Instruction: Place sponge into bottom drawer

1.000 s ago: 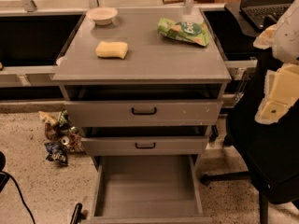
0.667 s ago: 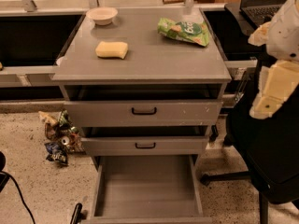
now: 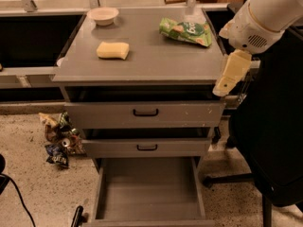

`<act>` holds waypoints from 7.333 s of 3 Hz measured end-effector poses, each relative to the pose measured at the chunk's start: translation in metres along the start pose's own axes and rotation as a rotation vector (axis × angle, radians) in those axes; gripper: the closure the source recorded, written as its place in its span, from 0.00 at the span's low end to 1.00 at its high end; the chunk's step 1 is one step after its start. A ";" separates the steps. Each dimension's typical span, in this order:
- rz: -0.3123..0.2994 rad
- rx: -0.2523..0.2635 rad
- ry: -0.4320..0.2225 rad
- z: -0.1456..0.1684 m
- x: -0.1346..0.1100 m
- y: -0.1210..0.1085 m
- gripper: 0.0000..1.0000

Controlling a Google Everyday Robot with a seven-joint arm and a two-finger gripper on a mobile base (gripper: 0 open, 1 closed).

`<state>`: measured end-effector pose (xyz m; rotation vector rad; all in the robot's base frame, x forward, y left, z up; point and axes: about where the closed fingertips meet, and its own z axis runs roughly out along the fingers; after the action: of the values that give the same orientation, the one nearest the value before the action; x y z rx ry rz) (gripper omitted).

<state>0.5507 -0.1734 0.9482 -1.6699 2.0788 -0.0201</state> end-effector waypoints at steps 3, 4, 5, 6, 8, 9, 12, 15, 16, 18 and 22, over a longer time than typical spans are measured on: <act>0.015 0.044 -0.221 0.069 -0.083 -0.089 0.00; 0.045 0.043 -0.314 0.097 -0.118 -0.115 0.00; 0.045 0.043 -0.314 0.097 -0.118 -0.115 0.00; 0.079 0.057 -0.377 0.120 -0.130 -0.130 0.00; 0.148 0.032 -0.553 0.191 -0.179 -0.169 0.00; 0.148 0.004 -0.612 0.210 -0.204 -0.175 0.00; 0.114 -0.051 -0.692 0.225 -0.243 -0.168 0.00; 0.234 0.018 -0.776 0.261 -0.254 -0.148 0.00; 0.257 0.039 -0.811 0.271 -0.254 -0.143 0.00; 0.262 0.065 -0.835 0.275 -0.257 -0.142 0.42; 0.121 0.058 -0.952 0.198 -0.278 -0.135 1.00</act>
Offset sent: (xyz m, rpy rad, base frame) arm 0.1232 0.0542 -0.0011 0.1946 -0.1410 0.0280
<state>0.7882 0.1031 0.9092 -1.1546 1.4051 0.6199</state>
